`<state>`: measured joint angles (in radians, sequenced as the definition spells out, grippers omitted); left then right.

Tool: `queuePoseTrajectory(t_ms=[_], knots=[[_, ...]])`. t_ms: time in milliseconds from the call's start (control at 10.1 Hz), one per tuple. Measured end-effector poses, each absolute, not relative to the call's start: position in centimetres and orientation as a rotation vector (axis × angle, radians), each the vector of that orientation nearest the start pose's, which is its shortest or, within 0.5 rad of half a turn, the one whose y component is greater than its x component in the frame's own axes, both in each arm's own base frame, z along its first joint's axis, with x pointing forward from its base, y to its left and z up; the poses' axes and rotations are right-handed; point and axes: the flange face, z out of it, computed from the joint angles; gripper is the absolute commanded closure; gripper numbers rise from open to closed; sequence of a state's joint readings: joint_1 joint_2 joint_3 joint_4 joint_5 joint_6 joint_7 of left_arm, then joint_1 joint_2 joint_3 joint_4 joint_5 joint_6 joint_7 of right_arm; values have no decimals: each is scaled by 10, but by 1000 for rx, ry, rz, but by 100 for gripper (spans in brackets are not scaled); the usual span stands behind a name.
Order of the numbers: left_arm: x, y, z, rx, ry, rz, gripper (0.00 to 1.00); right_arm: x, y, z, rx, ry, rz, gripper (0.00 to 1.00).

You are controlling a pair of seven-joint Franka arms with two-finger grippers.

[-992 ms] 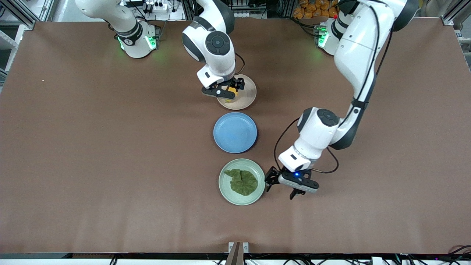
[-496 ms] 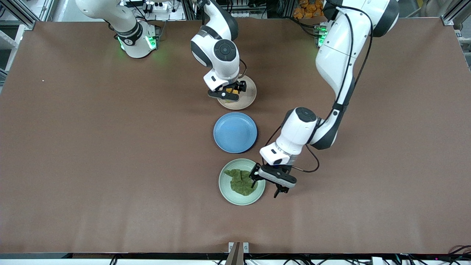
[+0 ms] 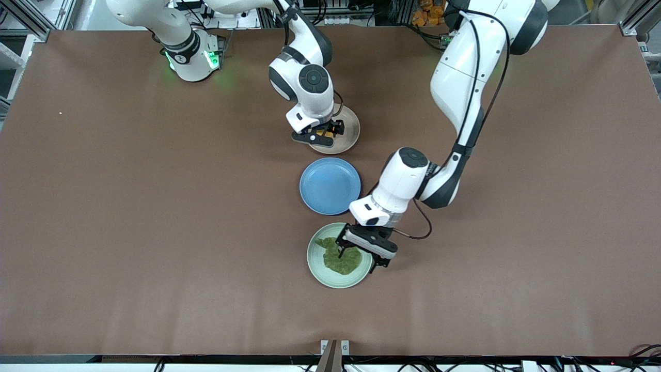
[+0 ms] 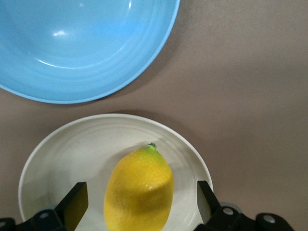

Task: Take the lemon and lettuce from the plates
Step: 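Lower and close the right gripper on the lemon while the left grasps lettuce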

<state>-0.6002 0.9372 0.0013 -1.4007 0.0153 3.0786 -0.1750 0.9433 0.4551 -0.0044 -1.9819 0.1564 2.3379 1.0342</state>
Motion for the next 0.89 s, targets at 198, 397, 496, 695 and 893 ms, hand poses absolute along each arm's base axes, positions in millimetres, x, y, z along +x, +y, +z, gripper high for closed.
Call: queuePoseTrajectory(t_ms=[198,397,496,695,893], knots=[[629,-445,196,-3137,722,-1095,0,351,488,223,-3143,325,226,0],[627,-446,185,-3139,727,-1075,0,346,492,219,-3142,311,220,0],[626,-448,185,-3139,733,-1075,0,344,494,216,-3139,310,214,0],[623,-451,180,-3144,742,-1014,0,343,494,209,-3142,313,215,13],[614,-461,177,-3146,770,-981,0,344,495,206,-3137,314,207,45]])
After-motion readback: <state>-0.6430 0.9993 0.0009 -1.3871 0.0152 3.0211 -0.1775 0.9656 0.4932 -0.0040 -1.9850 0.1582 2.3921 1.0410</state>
